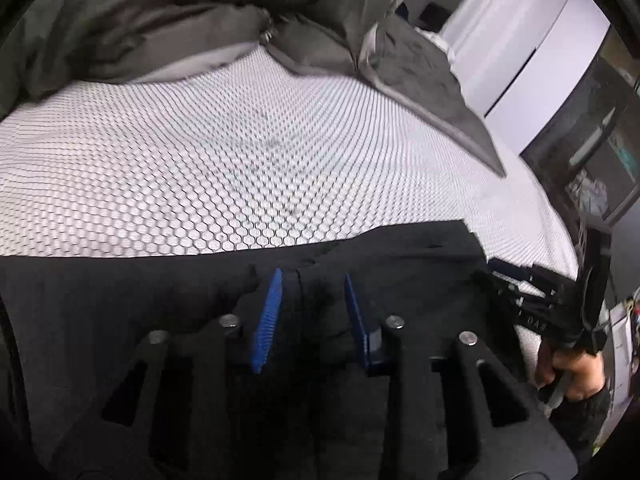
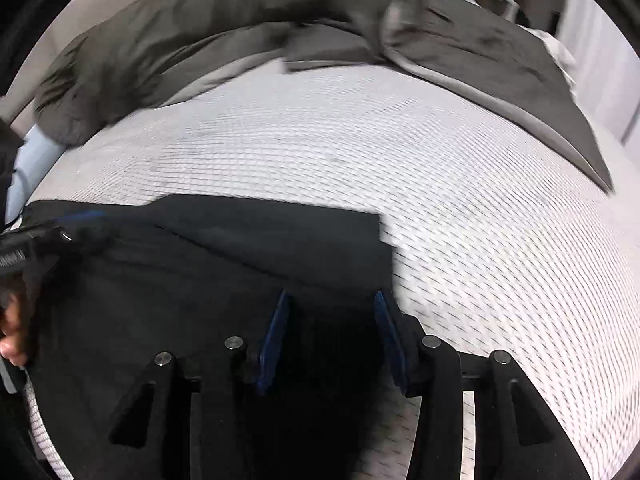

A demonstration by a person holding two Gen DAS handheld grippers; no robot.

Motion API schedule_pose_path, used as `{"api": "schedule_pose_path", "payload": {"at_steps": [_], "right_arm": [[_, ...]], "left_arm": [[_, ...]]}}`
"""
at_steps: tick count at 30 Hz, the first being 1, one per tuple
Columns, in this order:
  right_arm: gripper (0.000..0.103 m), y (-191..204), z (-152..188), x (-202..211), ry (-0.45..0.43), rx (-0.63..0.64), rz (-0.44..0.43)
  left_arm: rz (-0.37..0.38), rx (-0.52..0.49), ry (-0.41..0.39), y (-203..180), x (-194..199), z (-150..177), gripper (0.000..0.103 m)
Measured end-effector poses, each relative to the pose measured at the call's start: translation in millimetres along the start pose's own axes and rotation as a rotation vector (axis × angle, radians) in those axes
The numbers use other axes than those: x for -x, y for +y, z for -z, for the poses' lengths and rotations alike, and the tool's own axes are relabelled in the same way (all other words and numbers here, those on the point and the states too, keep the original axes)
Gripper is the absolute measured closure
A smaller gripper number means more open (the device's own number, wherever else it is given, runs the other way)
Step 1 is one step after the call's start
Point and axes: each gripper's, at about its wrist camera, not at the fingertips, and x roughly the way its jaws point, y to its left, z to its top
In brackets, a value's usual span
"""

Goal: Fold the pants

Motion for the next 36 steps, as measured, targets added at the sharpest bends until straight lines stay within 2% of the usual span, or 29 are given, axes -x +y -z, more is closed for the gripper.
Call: {"api": "schedule_pose_path", "payload": {"at_steps": [2, 3, 4, 6, 8, 9, 11, 13, 14, 16, 18, 20, 22, 24, 26, 28, 30, 33, 35, 36], "right_arm": [[0.057, -7, 4, 22, -0.040, -0.002, -0.058], [0.057, -2, 5, 33, -0.067, 0.011, -0.102], [0.055, 2, 10, 45, -0.087, 0.026, -0.137], [0.052, 21, 18, 56, -0.093, 0.061, -0.226], [0.052, 49, 27, 49, -0.030, 0.104, -0.305], [0.052, 59, 30, 45, -0.008, 0.121, -0.306], [0.052, 75, 37, 27, 0.047, 0.176, -0.257], [0.052, 79, 43, 21, 0.050, 0.234, -0.189], [0.052, 72, 46, 25, 0.040, 0.250, -0.144], [0.052, 48, 51, 33, 0.036, 0.222, -0.087], [0.052, 18, 55, 44, 0.017, 0.147, -0.068], [0.052, 7, 58, 56, -0.004, 0.101, -0.091], [0.052, 17, 62, 68, -0.055, 0.125, -0.162], [0.052, 48, 66, 74, -0.075, 0.191, -0.239], [0.052, 70, 70, 66, -0.045, 0.259, -0.225], [0.052, 77, 76, 49, 0.010, 0.280, -0.185], [0.052, 62, 80, 49, 0.032, 0.251, -0.188], [0.052, 26, 88, 62, 0.031, 0.228, -0.131], [0.052, 0, 101, 73, 0.024, 0.193, -0.140], [0.052, 0, 100, 72, 0.008, 0.187, -0.147]], "left_arm": [[0.007, -0.034, -0.030, -12, 16, 1, 0.068], [0.011, -0.058, -0.047, -21, 24, 6, 0.055], [0.019, -0.095, -0.064, -34, 35, 18, 0.037], [0.027, -0.151, -0.045, -52, 40, 46, 0.021], [-0.014, -0.189, 0.021, -61, 33, 66, 0.021], [-0.043, -0.193, 0.047, -60, 26, 74, 0.022], [-0.104, -0.204, 0.062, -54, 16, 86, 0.026], [-0.135, -0.236, 0.049, -46, 19, 91, 0.038], [-0.123, -0.221, 0.038, -41, 24, 91, 0.041], [-0.105, -0.169, 0.017, -29, 44, 91, 0.035], [-0.127, -0.165, -0.024, -32, 65, 94, 0.035], [-0.067, -0.191, -0.046, -39, 80, 100, 0.035], [-0.011, -0.221, -0.050, -56, 80, 105, 0.034], [0.008, -0.241, -0.026, -66, 70, 111, 0.033], [-0.022, -0.250, 0.025, -69, 51, 116, 0.033], [-0.055, -0.255, 0.059, -65, 35, 121, 0.033], [-0.052, -0.277, 0.053, -62, 37, 125, 0.033], [-0.064, -0.257, 0.042, -55, 47, 133, 0.033], [-0.093, -0.254, 0.018, -49, 60, 146, 0.033], [-0.098, -0.252, 0.000, -50, 67, 149, 0.033]]}}
